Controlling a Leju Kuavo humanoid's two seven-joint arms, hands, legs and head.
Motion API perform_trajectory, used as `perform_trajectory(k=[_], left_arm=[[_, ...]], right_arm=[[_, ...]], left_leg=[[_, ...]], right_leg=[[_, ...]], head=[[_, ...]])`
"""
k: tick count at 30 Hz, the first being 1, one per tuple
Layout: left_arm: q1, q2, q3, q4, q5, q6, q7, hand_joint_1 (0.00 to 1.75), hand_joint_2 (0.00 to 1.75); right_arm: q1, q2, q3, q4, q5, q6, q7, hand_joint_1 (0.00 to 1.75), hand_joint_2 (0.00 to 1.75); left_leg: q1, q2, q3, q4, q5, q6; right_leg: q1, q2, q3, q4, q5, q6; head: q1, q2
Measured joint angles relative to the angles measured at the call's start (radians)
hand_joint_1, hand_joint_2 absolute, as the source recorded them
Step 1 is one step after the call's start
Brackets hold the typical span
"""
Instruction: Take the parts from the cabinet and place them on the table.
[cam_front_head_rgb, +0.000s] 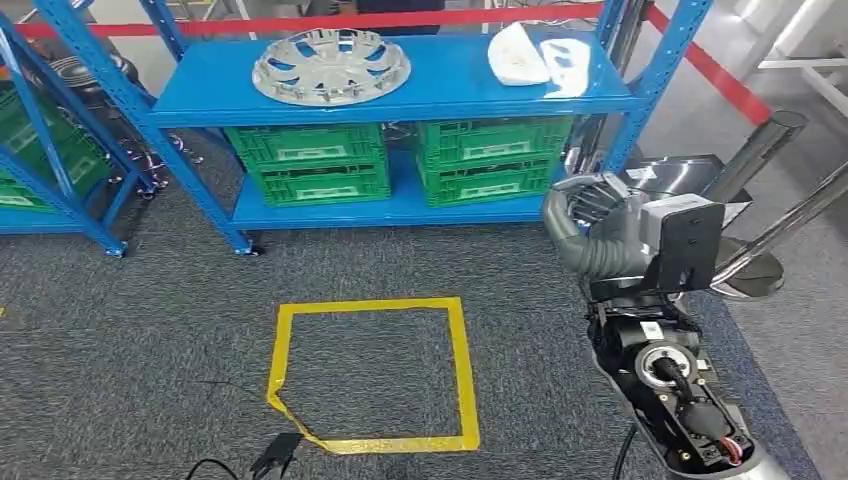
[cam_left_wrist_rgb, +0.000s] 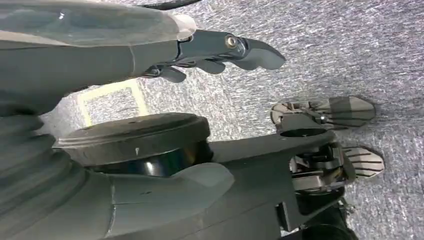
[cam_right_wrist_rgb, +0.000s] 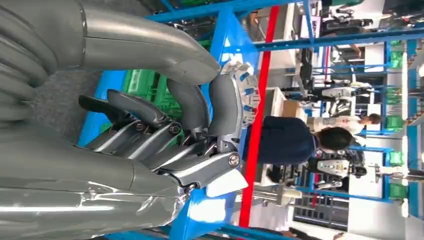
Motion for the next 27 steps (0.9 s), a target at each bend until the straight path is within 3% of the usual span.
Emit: perform_trajectory(k=[10,13,16,21,22,27], left_arm=[[0.0,0.0,0.0,0.0,0.0,0.003,-0.003,0.0,1.75],[-0.001,0.0,0.0,0.0,0.019,0.051,-0.051,0.0,1.75],[-0.002,0.0,0.016,0.0,0.056,0.144,-0.149,0.0,1.75],[-0.009,0.004,0.043,0.0,0.087,0.116,-0.155,0.0,1.75],[-0.009,0.004,0.046,0.0,0.088,0.116,-0.152,0.0,1.75],[-0.011,0.006,0.061,0.0,0.085,0.135,-0.148,0.0,1.75]], right_arm=[[0.0,0.0,0.0,-0.003,-0.006,-0.004,-0.008,1.75,1.75],[0.0,0.0,0.0,-0.003,-0.014,-0.004,-0.01,1.75,1.75],[0.007,0.0,0.0,-0.009,-0.018,-0.007,-0.01,1.75,1.75],[0.014,0.0,0.0,-0.016,-0.019,-0.004,-0.012,1.75,1.75],[0.014,0.0,0.0,-0.018,-0.019,-0.004,-0.012,0.0,1.75],[0.016,0.0,0.0,-0.02,-0.022,-0.003,-0.015,0.0,1.75]], left_leg=[[0.0,0.0,0.0,0.0,0.0,0.0],[0.0,0.0,0.0,0.0,0.0,0.0],[0.0,0.0,0.0,0.0,0.0,0.0],[0.0,0.0,0.0,0.0,0.0,0.0],[0.0,0.0,0.0,0.0,0.0,0.0],[0.0,0.0,0.0,0.0,0.0,0.0]], right_leg=[[0.0,0.0,0.0,0.0,0.0,0.0],[0.0,0.0,0.0,0.0,0.0,0.0],[0.0,0.0,0.0,0.0,0.0,0.0],[0.0,0.0,0.0,0.0,0.0,0.0],[0.0,0.0,0.0,0.0,0.0,0.0],[0.0,0.0,0.0,0.0,0.0,0.0]], head=[[0.0,0.0],[0.0,0.0],[0.0,0.0],[0.0,0.0],[0.0,0.0],[0.0,0.0]])
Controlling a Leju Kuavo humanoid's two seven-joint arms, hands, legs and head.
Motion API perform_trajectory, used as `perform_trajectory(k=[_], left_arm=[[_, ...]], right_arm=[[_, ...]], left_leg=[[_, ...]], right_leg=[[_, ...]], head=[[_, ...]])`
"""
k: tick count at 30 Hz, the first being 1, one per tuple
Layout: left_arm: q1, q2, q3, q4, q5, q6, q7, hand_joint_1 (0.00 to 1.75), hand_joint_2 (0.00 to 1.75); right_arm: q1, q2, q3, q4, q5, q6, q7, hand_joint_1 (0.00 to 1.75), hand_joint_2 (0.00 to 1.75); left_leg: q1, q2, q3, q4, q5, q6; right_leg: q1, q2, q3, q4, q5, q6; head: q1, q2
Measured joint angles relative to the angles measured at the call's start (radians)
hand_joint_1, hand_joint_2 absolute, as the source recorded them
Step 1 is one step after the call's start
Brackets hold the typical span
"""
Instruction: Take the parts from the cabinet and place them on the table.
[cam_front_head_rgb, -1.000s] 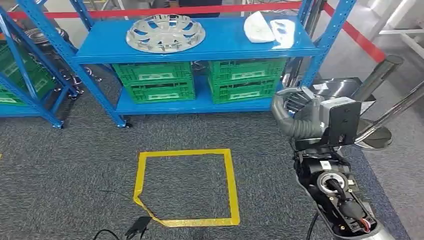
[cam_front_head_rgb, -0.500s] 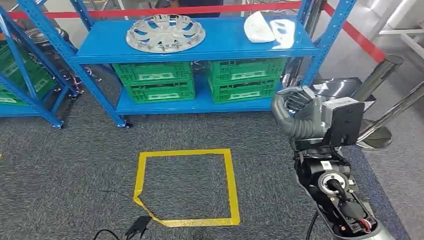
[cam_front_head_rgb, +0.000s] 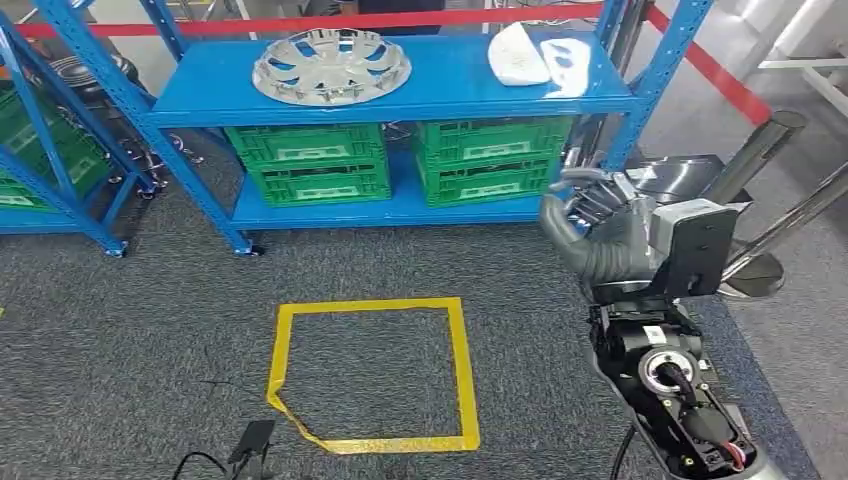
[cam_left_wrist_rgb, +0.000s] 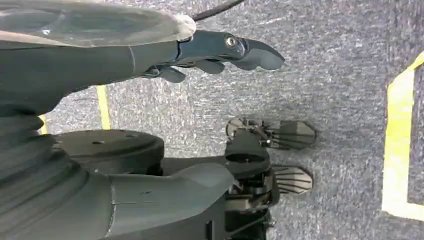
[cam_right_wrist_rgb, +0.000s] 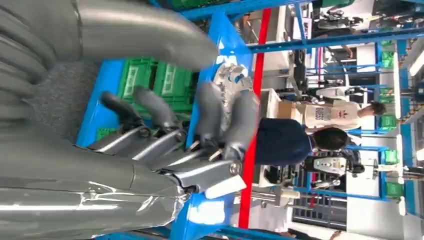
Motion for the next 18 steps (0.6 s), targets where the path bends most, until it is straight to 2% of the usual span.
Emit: perform_trajectory(k=[2,3,5,10,16,18], left_arm=[[-0.001,0.0,0.001,0.0,-0.01,0.013,0.0,0.0,1.75],[-0.001,0.0,0.002,0.0,-0.013,0.018,0.0,0.0,0.0],[-0.002,0.0,0.003,0.0,-0.018,0.02,0.008,0.0,0.0],[-0.001,0.0,0.003,0.0,-0.021,-0.027,0.02,0.0,0.0],[-0.001,0.0,0.003,0.0,-0.02,-0.043,0.026,0.0,0.0],[-0.001,0.0,0.003,0.0,-0.019,-0.068,0.027,0.0,0.0]], right_arm=[[0.002,0.0,0.0,-0.005,-0.001,0.0,-0.001,0.0,1.75],[0.002,0.0,0.0,-0.005,-0.001,0.0,-0.001,0.0,1.75],[0.005,0.0,0.0,-0.006,-0.001,-0.001,-0.001,0.0,1.75],[0.007,0.0,0.0,-0.008,-0.001,0.0,-0.001,0.0,1.75],[0.008,0.0,0.0,-0.01,-0.001,0.0,-0.002,0.0,1.75],[0.008,0.0,0.0,-0.011,-0.001,0.002,-0.003,0.0,1.75]], left_leg=[[0.0,0.0,0.0,0.0,0.0,0.0],[0.0,0.0,0.0,0.0,0.0,0.0],[0.0,0.0,0.0,0.0,0.0,0.0],[0.0,0.0,0.0,0.0,0.0,0.0],[0.0,0.0,0.0,0.0,0.0,0.0],[0.0,0.0,0.0,0.0,0.0,0.0]], right_leg=[[0.0,0.0,0.0,0.0,0.0,0.0],[0.0,0.0,0.0,0.0,0.0,0.0],[0.0,0.0,0.0,0.0,0.0,0.0],[0.0,0.0,0.0,0.0,0.0,0.0],[0.0,0.0,0.0,0.0,0.0,0.0],[0.0,0.0,0.0,0.0,0.0,0.0]], head=[[0.0,0.0],[0.0,0.0],[0.0,0.0],[0.0,0.0],[0.0,0.0],[0.0,0.0]])
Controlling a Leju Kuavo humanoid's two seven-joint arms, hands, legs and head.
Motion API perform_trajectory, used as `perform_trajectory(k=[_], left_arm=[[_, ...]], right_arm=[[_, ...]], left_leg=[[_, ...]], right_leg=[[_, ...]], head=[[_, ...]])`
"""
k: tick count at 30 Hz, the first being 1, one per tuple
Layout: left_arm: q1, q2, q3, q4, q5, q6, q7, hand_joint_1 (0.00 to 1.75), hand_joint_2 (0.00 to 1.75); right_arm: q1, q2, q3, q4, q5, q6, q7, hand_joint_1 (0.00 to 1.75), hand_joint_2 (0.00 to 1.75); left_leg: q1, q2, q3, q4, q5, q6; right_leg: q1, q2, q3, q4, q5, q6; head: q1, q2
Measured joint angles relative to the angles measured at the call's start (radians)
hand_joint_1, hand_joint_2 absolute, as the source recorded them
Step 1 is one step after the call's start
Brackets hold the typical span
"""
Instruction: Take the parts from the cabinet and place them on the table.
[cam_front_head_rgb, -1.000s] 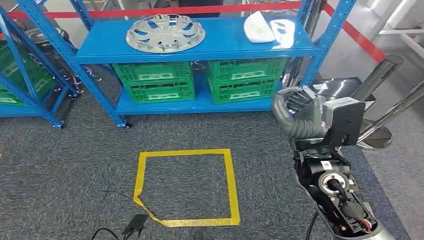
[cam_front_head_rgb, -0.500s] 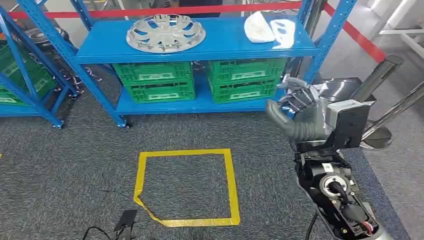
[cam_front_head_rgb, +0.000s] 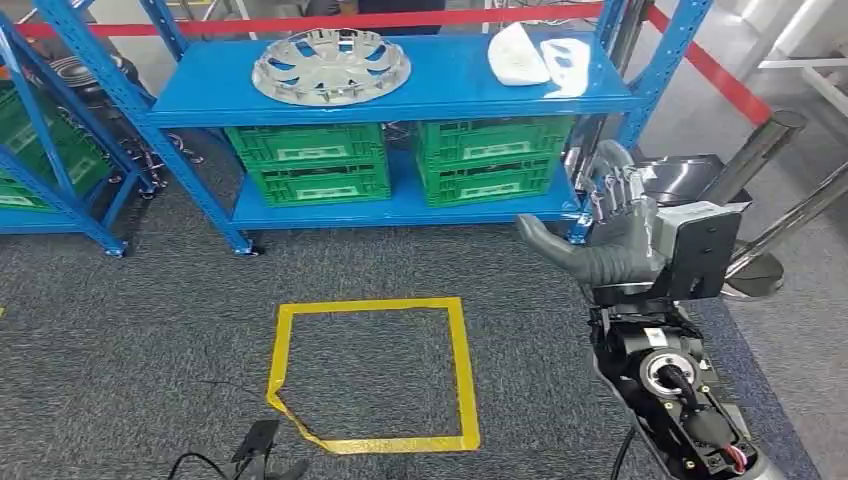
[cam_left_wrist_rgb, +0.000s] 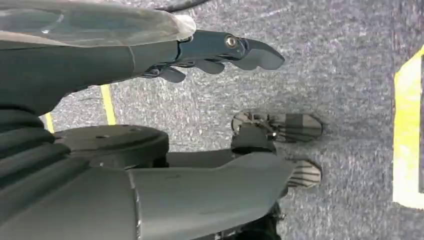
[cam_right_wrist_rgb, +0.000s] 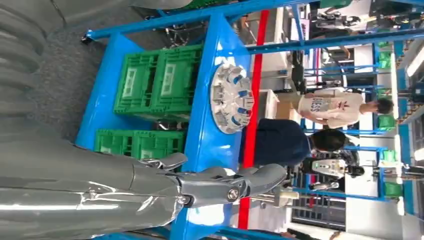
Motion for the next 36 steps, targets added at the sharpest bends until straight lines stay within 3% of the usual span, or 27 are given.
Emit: perform_trajectory(k=[9,20,36], left_arm=[[0.001,0.001,0.0,0.0,0.0,-0.057,0.006,0.0,0.0],[0.005,0.002,0.0,0.0,-0.006,-0.065,0.012,0.0,0.0],[0.007,0.002,0.0,0.0,-0.006,-0.079,0.017,0.0,0.0]], right_arm=[[0.002,0.0,0.0,-0.002,-0.003,0.001,-0.002,0.0,1.75],[0.01,-0.002,-0.019,-0.005,0.006,-0.124,0.012,0.0,1.75],[0.027,-0.01,-0.043,-0.005,0.005,-0.125,0.016,0.0,1.75]], left_leg=[[0.0,0.0,0.0,0.0,0.0,0.0],[0.0,0.0,0.0,0.0,0.0,0.0],[0.0,0.0,0.0,0.0,0.0,0.0]], right_leg=[[0.0,0.0,0.0,0.0,0.0,0.0],[0.0,0.0,0.0,0.0,0.0,0.0],[0.0,0.0,0.0,0.0,0.0,0.0]], head=[[0.0,0.0],[0.0,0.0],[0.0,0.0]])
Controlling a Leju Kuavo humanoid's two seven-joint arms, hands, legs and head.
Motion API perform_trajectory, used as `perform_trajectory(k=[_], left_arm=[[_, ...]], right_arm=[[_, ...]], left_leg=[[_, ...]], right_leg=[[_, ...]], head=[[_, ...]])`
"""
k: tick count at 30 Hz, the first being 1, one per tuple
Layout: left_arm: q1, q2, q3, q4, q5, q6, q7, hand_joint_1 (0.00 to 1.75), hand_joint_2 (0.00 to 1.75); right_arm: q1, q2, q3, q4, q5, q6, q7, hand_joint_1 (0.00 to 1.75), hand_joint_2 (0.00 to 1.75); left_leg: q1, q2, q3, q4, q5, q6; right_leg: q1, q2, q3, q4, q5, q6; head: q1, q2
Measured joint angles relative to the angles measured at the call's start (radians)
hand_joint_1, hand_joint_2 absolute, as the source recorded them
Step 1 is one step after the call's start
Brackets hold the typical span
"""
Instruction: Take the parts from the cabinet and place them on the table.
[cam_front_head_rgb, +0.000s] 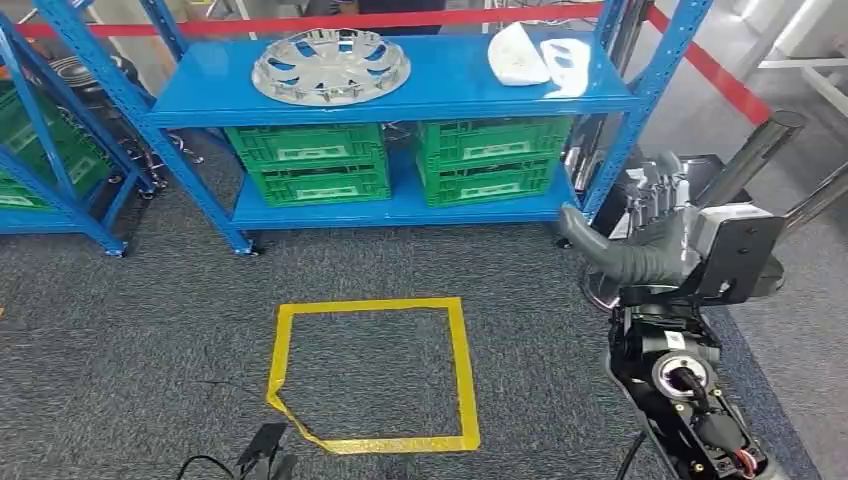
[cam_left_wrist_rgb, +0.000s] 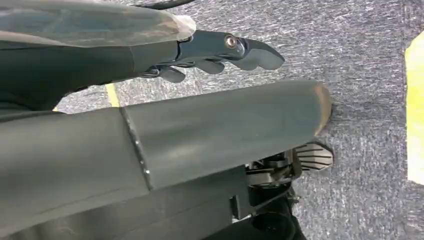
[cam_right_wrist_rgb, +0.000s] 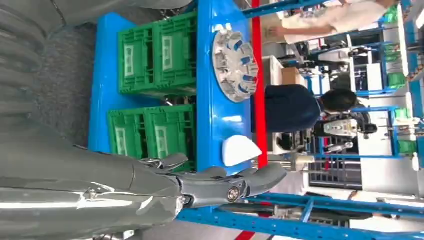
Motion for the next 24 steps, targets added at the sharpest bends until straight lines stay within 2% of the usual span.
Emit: perform_trajectory(k=[10,18,22,24], left_arm=[[0.0,0.0,0.0,0.0,0.0,-0.002,0.0,0.0,0.0],[0.0,0.0,0.0,0.0,-0.007,-0.001,0.007,0.0,0.0],[-0.001,0.001,0.0,0.0,-0.013,-0.006,0.01,0.0,0.0],[-0.001,0.001,0.0,0.0,-0.018,-0.011,0.01,0.0,0.0]], right_arm=[[0.0,0.0,-0.003,0.0,0.0,0.003,0.0,0.0,1.75],[0.0,0.0,-0.004,0.0,-0.025,0.053,-0.013,0.0,1.75],[-0.001,0.0,-0.003,0.0,-0.026,0.061,-0.013,0.0,1.75],[0.0,0.0,-0.003,0.001,-0.031,0.072,-0.015,0.0,1.75]], left_leg=[[0.0,0.0,0.0,0.0,0.0,0.0],[0.0,0.0,0.0,0.0,0.0,0.0],[-0.007,-0.001,-0.003,0.005,-0.005,0.008],[-0.004,0.0,0.001,-0.012,-0.009,0.02]], right_leg=[[0.0,0.0,0.0,0.0,0.0,0.0],[0.0,0.0,0.0,0.0,0.0,0.0],[-0.004,0.0,0.001,-0.004,0.0,0.005],[-0.003,0.0,0.003,0.017,0.016,0.016]], head=[[0.0,0.0],[0.0,0.0],[-0.002,0.0],[-0.001,0.0]])
